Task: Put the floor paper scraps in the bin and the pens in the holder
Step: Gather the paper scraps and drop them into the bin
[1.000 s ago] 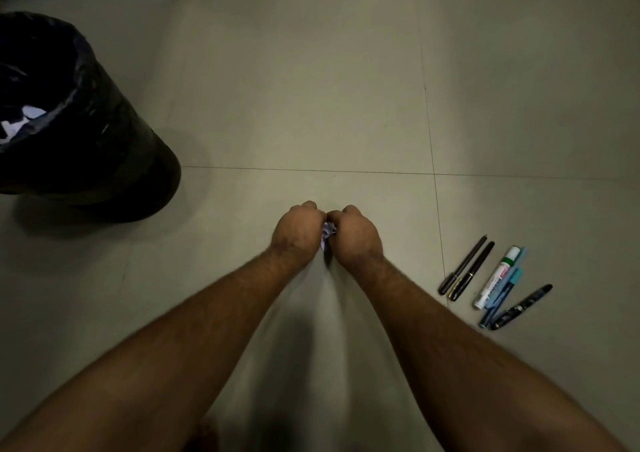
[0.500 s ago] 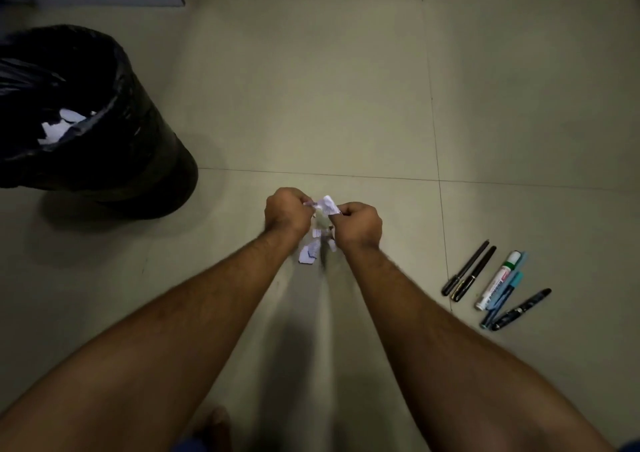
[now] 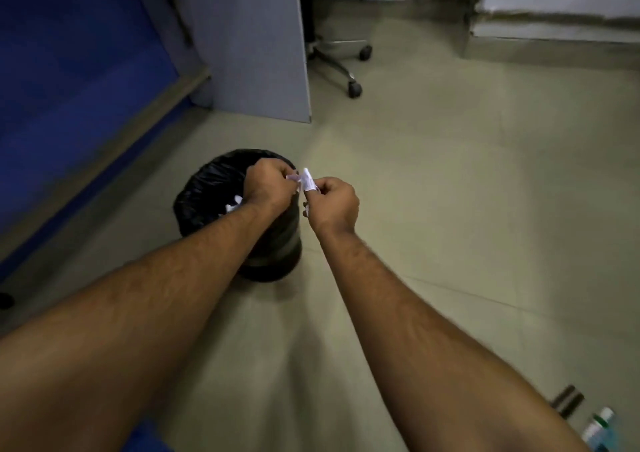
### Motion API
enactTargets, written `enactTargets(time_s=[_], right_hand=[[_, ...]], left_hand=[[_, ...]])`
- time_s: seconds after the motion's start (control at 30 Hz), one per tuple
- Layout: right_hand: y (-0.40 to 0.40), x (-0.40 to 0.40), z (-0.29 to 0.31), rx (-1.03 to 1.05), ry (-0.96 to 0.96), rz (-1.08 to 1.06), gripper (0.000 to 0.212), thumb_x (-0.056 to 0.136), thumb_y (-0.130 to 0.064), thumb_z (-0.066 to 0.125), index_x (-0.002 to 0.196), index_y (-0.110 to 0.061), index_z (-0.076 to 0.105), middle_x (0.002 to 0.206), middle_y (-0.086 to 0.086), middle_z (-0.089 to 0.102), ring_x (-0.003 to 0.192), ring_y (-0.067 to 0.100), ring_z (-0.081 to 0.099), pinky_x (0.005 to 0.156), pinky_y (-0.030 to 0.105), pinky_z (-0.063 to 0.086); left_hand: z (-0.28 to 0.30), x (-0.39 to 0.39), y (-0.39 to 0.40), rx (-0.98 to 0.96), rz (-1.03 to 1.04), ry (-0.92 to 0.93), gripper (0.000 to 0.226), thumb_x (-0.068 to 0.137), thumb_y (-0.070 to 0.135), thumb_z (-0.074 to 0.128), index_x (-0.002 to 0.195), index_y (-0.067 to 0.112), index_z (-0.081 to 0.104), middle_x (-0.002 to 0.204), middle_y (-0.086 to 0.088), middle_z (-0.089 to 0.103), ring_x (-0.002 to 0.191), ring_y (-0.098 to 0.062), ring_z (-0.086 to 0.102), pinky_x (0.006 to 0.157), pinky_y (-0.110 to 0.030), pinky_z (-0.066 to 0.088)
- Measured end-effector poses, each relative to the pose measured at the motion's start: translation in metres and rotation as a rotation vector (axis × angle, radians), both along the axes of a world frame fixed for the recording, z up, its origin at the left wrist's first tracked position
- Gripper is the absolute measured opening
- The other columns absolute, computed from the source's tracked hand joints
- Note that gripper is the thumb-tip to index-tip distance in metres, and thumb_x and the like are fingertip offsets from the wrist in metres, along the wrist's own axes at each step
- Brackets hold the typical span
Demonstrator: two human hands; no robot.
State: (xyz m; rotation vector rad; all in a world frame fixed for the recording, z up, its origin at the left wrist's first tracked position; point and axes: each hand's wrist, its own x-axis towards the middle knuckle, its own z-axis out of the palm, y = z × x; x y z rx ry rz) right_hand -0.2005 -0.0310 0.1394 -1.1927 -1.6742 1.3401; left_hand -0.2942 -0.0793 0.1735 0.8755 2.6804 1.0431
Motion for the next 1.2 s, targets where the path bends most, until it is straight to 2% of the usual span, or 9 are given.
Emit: enactTargets(time_s=[0.23, 0.37, 0.47, 0.6, 0.7, 0.8, 0.93, 1.07, 1.2], right_hand=[[-0.029, -0.094, 0.016, 0.411, -0.500, 0.456, 0.017, 0.090, -0.025, 0.059, 0.090, -0.014, 0.072, 0.088, 0.009, 0.072, 0.085, 0.029, 0.068, 0.069, 0.030, 0.050], [-0.026, -0.104, 0.010, 0.433, -0.737, 0.577, 0.031, 0.087, -0.031, 0.065, 0.107, -0.008, 0.068, 0.106, 0.014, 0.070, 0.100, 0.032, 0.067, 0.082, 0.035, 0.053], [-0.022, -0.096, 0.013, 0.399, -0.620, 0.563, 0.030, 0.083, -0.027, 0.069, 0.110, -0.013, 0.071, 0.108, 0.009, 0.072, 0.103, 0.028, 0.066, 0.086, 0.032, 0.053], [-0.009, -0.066, 0.025, 0.264, -0.392, 0.255, 0.022, 0.082, -0.030, 0.065, 0.101, -0.022, 0.073, 0.100, 0.001, 0.075, 0.094, 0.025, 0.068, 0.079, 0.030, 0.054], [0.004, -0.034, 0.026, 0.169, -0.282, 0.075, 0.019, 0.086, -0.031, 0.061, 0.096, -0.021, 0.073, 0.093, -0.001, 0.075, 0.088, 0.022, 0.068, 0.069, 0.023, 0.044], [0.017, 0.009, 0.021, 0.104, -0.236, -0.013, 0.017, 0.089, -0.027, 0.059, 0.099, -0.020, 0.071, 0.093, -0.004, 0.073, 0.081, 0.017, 0.064, 0.068, 0.020, 0.038], [0.027, 0.093, -0.037, 0.045, -0.345, -0.003, 0.017, 0.087, -0.027, 0.060, 0.100, -0.021, 0.070, 0.091, -0.003, 0.074, 0.082, 0.018, 0.065, 0.071, 0.022, 0.043], [0.008, 0.197, -0.133, -0.084, -0.673, 0.180, 0.032, 0.084, -0.034, 0.062, 0.114, -0.023, 0.064, 0.105, 0.004, 0.071, 0.103, 0.025, 0.065, 0.085, 0.031, 0.050], [-0.009, 0.261, -0.194, -0.017, -0.870, 0.286, 0.044, 0.085, -0.031, 0.060, 0.127, -0.021, 0.057, 0.119, 0.008, 0.057, 0.111, 0.030, 0.057, 0.085, 0.034, 0.048]], left_hand=[[-0.011, -0.080, -0.049, -0.090, 0.161, 0.015, 0.011, 0.089, 0.017, 0.054, 0.096, 0.017, 0.062, 0.100, -0.009, 0.067, 0.084, -0.026, 0.057, 0.070, -0.026, 0.038], [-0.029, -0.090, -0.061, -0.193, 0.167, 0.032, 0.018, 0.086, 0.014, 0.057, 0.102, 0.012, 0.065, 0.106, -0.012, 0.067, 0.089, -0.029, 0.060, 0.072, -0.027, 0.041], [-0.023, -0.092, -0.063, -0.216, 0.161, 0.040, 0.024, 0.084, 0.007, 0.058, 0.102, 0.016, 0.071, 0.106, -0.006, 0.070, 0.091, -0.027, 0.062, 0.072, -0.026, 0.045], [-0.007, -0.069, -0.045, -0.161, 0.011, 0.039, 0.021, 0.080, 0.013, 0.063, 0.096, 0.020, 0.074, 0.100, -0.001, 0.074, 0.094, -0.023, 0.067, 0.080, -0.030, 0.055], [0.000, -0.036, -0.022, -0.116, -0.073, 0.082, 0.020, 0.079, 0.014, 0.063, 0.095, 0.019, 0.075, 0.095, -0.002, 0.075, 0.093, -0.023, 0.068, 0.083, -0.032, 0.055], [-0.008, 0.006, 0.003, -0.147, -0.178, 0.069, 0.025, 0.080, 0.014, 0.063, 0.102, 0.017, 0.073, 0.099, -0.004, 0.073, 0.097, -0.024, 0.066, 0.085, -0.028, 0.053], [-0.060, 0.071, 0.024, -0.313, -0.277, -0.021, 0.034, 0.078, 0.019, 0.065, 0.112, 0.023, 0.067, 0.111, -0.003, 0.069, 0.103, -0.024, 0.064, 0.085, -0.029, 0.052], [-0.142, 0.152, 0.012, -0.565, -0.517, -0.082, 0.050, 0.081, 0.019, 0.067, 0.130, 0.017, 0.055, 0.131, -0.007, 0.058, 0.119, -0.027, 0.056, 0.097, -0.033, 0.049], [-0.217, 0.207, -0.015, -0.745, -0.740, -0.031, 0.054, 0.082, 0.032, 0.070, 0.127, 0.012, 0.049, 0.127, -0.009, 0.051, 0.116, -0.031, 0.053, 0.090, -0.037, 0.049]])
